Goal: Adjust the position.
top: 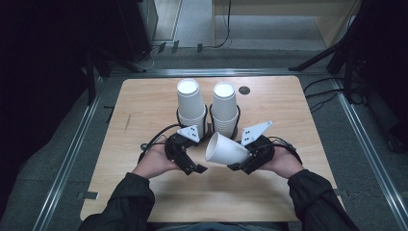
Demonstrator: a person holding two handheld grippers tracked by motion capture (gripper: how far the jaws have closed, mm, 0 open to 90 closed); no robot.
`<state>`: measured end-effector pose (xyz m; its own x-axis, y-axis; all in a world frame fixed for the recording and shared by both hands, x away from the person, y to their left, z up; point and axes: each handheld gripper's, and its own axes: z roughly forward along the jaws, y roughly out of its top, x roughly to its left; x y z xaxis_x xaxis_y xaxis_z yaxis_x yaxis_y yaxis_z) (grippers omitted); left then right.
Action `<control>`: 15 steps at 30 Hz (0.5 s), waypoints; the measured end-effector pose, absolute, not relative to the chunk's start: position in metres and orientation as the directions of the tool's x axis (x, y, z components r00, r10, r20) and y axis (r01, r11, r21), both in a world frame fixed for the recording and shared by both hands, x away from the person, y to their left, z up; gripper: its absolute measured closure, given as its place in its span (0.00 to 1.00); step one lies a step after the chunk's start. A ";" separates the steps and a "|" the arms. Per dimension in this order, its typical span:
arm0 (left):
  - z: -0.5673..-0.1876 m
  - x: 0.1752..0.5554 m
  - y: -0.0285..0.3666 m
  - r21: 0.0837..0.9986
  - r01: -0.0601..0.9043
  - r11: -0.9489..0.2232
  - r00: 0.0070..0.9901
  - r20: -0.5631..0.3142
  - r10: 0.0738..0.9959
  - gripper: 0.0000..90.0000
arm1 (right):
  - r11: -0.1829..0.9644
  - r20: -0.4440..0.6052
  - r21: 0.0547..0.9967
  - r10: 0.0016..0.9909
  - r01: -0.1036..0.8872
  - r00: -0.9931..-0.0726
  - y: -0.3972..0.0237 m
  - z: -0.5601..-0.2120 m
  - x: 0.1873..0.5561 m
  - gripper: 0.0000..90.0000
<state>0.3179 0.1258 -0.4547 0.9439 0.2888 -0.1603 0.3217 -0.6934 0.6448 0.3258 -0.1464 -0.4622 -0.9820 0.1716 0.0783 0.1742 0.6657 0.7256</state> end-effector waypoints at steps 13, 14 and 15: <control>-0.445 0.316 0.140 0.754 0.353 -0.554 0.927 -0.200 0.319 0.00 | 0.591 0.082 0.785 0.198 0.185 -0.977 -0.163 -0.451 0.327 0.25; -0.445 0.316 0.141 0.756 0.357 -0.549 0.925 -0.206 0.318 0.00 | 0.584 0.080 0.791 0.195 0.181 -0.978 -0.164 -0.450 0.327 0.25; -0.445 0.316 0.141 0.759 0.361 -0.542 0.924 -0.213 0.317 0.00 | 0.580 0.081 0.795 0.192 0.180 -0.978 -0.164 -0.450 0.327 0.25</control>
